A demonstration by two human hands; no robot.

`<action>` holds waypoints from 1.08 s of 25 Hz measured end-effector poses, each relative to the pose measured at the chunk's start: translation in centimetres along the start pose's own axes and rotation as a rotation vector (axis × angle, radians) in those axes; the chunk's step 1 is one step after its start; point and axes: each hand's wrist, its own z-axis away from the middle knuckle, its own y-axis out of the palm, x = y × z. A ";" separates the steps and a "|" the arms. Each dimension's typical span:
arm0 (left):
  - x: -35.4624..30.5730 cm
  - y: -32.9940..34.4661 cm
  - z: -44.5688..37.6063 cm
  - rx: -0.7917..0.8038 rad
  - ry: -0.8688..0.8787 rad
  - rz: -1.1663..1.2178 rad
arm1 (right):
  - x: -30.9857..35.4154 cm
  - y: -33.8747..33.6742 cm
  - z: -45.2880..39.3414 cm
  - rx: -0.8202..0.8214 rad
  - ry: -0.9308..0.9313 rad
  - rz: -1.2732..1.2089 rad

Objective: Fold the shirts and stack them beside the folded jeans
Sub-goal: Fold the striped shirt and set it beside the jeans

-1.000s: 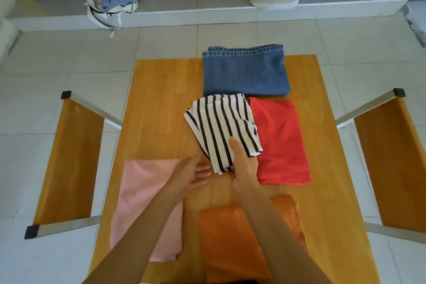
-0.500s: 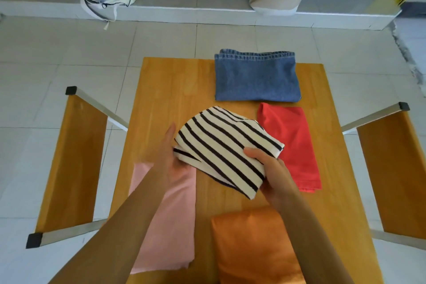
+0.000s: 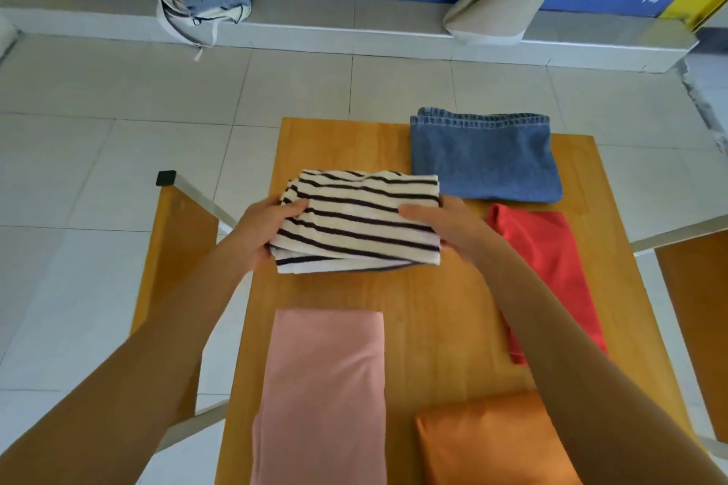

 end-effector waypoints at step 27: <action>-3.2 1.3 -11.4 -0.188 0.407 -0.487 | 0.4 4.2 -9.2 -0.561 -0.337 0.670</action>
